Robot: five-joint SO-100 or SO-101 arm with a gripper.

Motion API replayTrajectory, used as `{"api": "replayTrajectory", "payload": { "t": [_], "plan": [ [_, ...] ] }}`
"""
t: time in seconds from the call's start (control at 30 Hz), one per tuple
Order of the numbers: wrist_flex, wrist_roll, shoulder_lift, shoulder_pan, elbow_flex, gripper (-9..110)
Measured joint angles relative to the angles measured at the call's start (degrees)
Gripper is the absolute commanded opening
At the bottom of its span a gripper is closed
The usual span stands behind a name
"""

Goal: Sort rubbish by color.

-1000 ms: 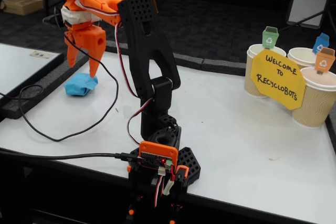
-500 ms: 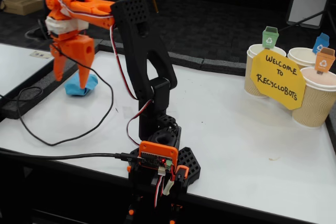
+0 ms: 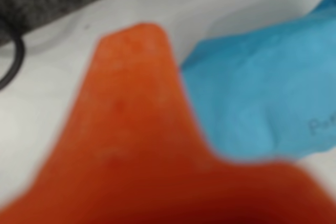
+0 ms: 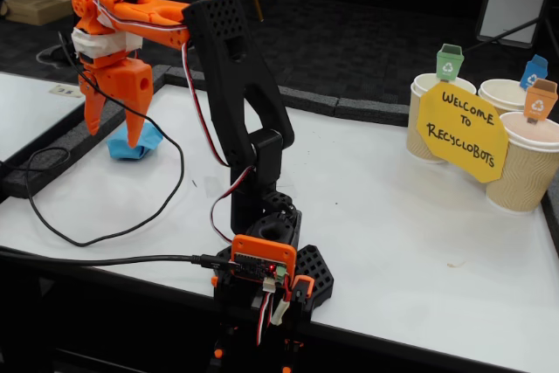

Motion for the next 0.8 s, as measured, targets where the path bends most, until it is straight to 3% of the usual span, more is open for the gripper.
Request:
{"api": "replayTrajectory", "payload": {
  "t": [0.8],
  "plan": [
    [-0.62,-1.58,0.00,5.27,0.00,20]
  ]
}}
